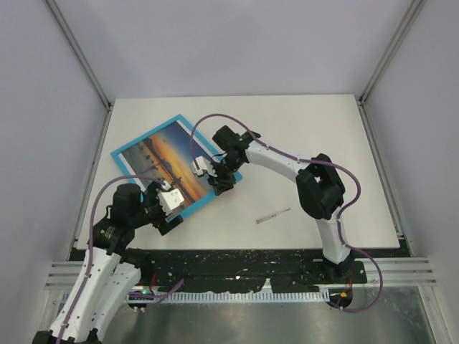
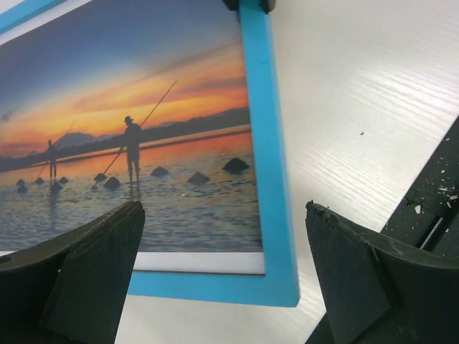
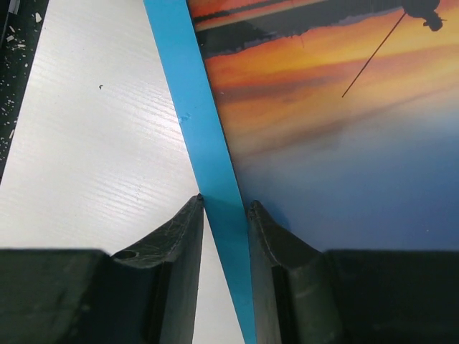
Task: Take the photo out of the frame
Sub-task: Turn over the photo frame at the center of the board.
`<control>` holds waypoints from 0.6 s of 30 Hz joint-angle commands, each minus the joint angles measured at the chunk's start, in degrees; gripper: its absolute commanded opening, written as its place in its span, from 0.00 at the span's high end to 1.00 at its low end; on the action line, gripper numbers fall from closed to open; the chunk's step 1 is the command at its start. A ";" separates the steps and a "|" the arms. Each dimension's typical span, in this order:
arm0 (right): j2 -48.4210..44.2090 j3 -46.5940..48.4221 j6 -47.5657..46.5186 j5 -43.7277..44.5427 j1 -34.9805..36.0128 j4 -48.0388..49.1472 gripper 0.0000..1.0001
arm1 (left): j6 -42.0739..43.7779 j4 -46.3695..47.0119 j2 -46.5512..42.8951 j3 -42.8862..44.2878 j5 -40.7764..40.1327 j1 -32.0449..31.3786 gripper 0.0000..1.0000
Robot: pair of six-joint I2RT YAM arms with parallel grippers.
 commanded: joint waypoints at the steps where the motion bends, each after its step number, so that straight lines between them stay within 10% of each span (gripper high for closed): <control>1: -0.74 3.63 3.42 -4.26 -0.74 -2.34 0.92 | 0.80 0.40 0.26 1.25 -4.61 -6.67 0.00; 18: 0.58 5.30 5.80 -7.60 -1.53 -2.34 0.92 | 4.75 8.57 7.29 -4.81 -28.34 -25.49 0.01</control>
